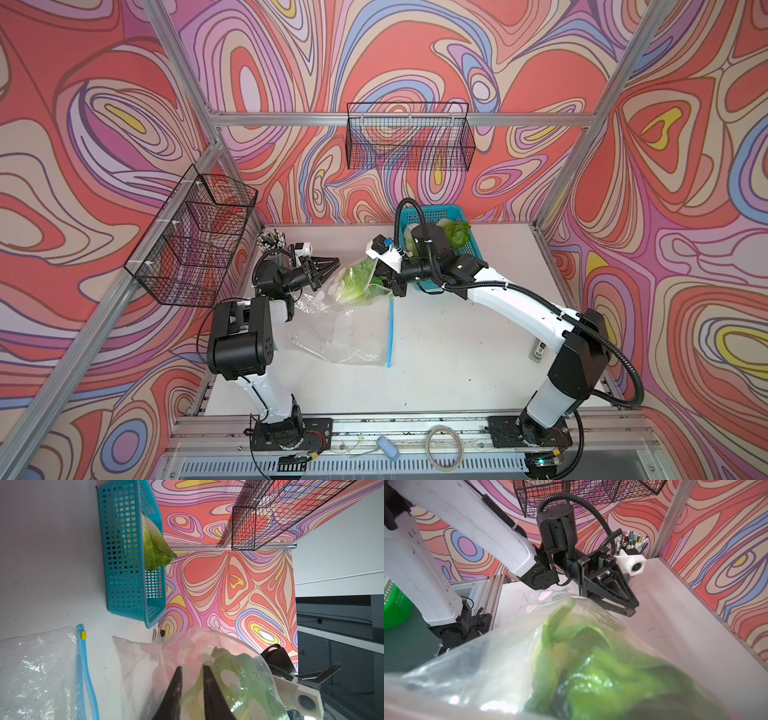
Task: Open the zip-top bag and take out the chinese cabbages
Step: Pick up the Chinese cabbage from the zipper food storage bag.
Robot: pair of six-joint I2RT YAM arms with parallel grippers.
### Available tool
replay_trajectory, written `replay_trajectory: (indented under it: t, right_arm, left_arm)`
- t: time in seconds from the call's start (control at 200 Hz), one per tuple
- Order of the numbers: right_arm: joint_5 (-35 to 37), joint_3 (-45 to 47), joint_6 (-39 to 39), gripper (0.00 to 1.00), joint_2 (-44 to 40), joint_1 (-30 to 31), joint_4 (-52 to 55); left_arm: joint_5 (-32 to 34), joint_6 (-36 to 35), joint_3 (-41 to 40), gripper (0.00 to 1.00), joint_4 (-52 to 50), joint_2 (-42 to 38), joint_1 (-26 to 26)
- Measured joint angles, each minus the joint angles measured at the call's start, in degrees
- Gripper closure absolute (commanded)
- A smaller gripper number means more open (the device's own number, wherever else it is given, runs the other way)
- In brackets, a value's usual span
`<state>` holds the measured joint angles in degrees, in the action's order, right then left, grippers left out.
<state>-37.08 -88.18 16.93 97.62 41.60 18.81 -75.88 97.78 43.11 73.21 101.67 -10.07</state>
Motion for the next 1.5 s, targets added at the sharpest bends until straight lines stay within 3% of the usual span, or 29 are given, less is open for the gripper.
replay_trajectory:
  t: [0.691,0.771,0.851,0.911,1.077,1.212,1.297,1.372,1.422,1.497]
  right_arm:
    - [3.1,1.1,-0.4,1.0,0.0,0.0,0.0]
    - [3.3,1.5,-0.5,1.0,0.0,0.0,0.0]
    - [4.1,1.6,-0.4,1.0,0.0,0.0,0.0]
    - [5.0,1.9,-0.4,1.0,-0.3,0.0,0.0]
    - [7.2,2.3,-0.4,1.0,-1.7,0.0,0.0]
    - [8.8,2.3,-0.6,1.0,-2.6,0.0,-0.4]
    - [9.3,2.3,-0.9,1.0,-2.7,0.0,-0.5]
    - [9.7,2.3,-1.1,1.0,-2.7,0.0,-0.7]
    - [10.0,2.3,-1.2,1.0,-2.7,0.0,-0.9]
    - [10.4,2.3,-1.2,1.0,-2.7,0.0,-1.2]
  left_arm:
    - [0.5,-0.3,0.0,1.0,0.5,-3.1,-2.0]
    - [0.2,-0.3,0.0,0.64,0.5,-3.6,-2.6]
    - [-0.1,-0.5,0.0,0.45,0.5,-4.5,-3.2]
    - [-0.3,-0.7,0.0,0.41,0.5,-5.6,-3.9]
    - [0.0,-3.8,0.0,0.41,-1.3,-9.6,-6.2]
    - [2.1,-13.9,0.1,0.41,-13.8,-15.3,-7.6]
    - [6.9,-30.3,3.0,0.38,-36.9,-22.3,-7.8]
    - [13.3,-44.6,8.8,0.28,-56.4,-27.9,-7.5]
    - [16.3,-51.3,11.1,0.21,-64.0,-31.4,-7.5]
    - [18.3,-57.0,11.3,0.18,-69.7,-35.1,-7.5]
